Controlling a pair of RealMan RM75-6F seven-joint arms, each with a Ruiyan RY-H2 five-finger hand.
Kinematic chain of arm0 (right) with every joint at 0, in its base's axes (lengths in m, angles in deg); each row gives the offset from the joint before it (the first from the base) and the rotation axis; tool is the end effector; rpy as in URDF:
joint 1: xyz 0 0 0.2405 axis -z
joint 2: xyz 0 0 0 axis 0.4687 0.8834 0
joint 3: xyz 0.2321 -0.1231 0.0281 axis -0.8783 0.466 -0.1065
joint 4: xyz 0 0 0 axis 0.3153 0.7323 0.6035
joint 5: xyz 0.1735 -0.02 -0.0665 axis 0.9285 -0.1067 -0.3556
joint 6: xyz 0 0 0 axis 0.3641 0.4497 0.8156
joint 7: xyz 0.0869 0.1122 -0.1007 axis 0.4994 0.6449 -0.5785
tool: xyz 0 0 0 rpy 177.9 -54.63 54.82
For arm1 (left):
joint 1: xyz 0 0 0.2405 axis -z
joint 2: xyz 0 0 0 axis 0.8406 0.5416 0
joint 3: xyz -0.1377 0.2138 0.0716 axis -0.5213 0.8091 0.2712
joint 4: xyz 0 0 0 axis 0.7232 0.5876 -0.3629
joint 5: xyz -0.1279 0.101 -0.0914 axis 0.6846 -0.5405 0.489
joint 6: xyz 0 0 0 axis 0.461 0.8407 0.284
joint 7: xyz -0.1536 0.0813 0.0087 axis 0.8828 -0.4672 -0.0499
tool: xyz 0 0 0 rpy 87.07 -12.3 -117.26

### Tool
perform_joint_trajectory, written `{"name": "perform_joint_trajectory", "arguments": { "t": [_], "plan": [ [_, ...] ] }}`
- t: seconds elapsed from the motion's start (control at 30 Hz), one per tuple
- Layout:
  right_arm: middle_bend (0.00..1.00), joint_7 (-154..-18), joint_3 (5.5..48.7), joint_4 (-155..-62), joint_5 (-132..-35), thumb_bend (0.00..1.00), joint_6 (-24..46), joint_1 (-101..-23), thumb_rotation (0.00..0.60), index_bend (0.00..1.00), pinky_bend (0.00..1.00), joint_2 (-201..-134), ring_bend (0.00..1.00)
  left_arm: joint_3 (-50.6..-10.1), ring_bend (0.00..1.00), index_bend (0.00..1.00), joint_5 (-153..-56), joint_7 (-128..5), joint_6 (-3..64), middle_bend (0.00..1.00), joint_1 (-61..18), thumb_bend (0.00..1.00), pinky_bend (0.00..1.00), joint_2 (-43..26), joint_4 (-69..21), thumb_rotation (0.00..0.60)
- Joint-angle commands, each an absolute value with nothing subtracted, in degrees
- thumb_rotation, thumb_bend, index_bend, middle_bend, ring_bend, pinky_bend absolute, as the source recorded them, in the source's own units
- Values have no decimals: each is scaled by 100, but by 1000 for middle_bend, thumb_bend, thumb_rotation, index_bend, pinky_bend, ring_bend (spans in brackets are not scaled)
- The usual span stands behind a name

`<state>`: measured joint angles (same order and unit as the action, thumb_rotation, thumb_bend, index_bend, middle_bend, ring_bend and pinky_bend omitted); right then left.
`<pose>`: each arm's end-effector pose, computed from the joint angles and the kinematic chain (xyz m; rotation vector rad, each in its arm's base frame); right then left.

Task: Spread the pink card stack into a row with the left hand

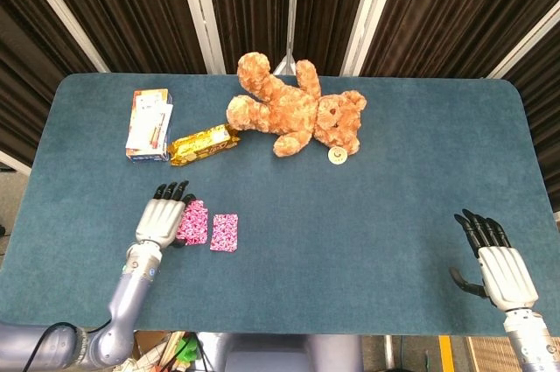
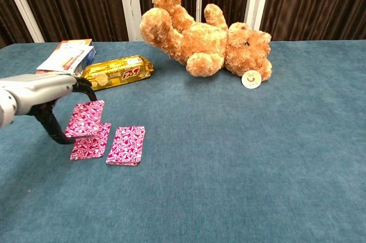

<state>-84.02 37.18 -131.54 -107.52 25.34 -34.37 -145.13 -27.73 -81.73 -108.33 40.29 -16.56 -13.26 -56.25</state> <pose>-0.2994 -0.2058 0.1649 1.4714 -1.0824 0.9042 -0.1757 0.3198 0.0055 -1.7114 -1.0265 -0.5666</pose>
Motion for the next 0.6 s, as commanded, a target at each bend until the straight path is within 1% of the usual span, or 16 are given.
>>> {"name": "perform_joint_trajectory", "arguments": {
  "t": [0.03, 0.17, 0.3, 0.4, 0.5, 0.6],
  "plan": [
    [0, -8402, 3716, -13155, -10751, 363, 2534, -3437, 600, 0, 49, -14515, 0, -2641, 0, 550, -8260, -10761, 4045, 0, -1768, 483, 0, -1128, -5704, 600],
    [0, -8409, 3713, -13152, -10761, 362, 2540, -3440, 600, 0, 49, -14520, 0, -2438, 0, 495, -8353, -10580, 3982, 0, -1940, 469, 0, -964, -5610, 600],
    [0, -8419, 3716, -13145, -10769, 363, 2550, -3435, 600, 0, 49, -14530, 0, -2287, 0, 475, -8326, -10363, 3824, 0, -2097, 459, 0, -916, -5368, 600],
    [0, -8433, 3713, -13155, -10760, 363, 2550, -3434, 600, 0, 49, -14531, 0, -2213, 0, 443, -8337, -10288, 3726, 0, -2159, 431, 0, -925, -5204, 600],
    [0, -8445, 3710, -13161, -10749, 362, 2546, -3434, 600, 0, 49, -14533, 0, -2190, 0, 366, -8323, -10252, 3649, 0, -2194, 381, 0, -951, -5061, 600],
    [0, -8452, 3711, -13163, -10745, 362, 2547, -3431, 600, 0, 49, -14534, 0, -2209, 0, 264, -8276, -10249, 3584, 0, -2198, 317, 0, -968, -4996, 600]
  ]
}}
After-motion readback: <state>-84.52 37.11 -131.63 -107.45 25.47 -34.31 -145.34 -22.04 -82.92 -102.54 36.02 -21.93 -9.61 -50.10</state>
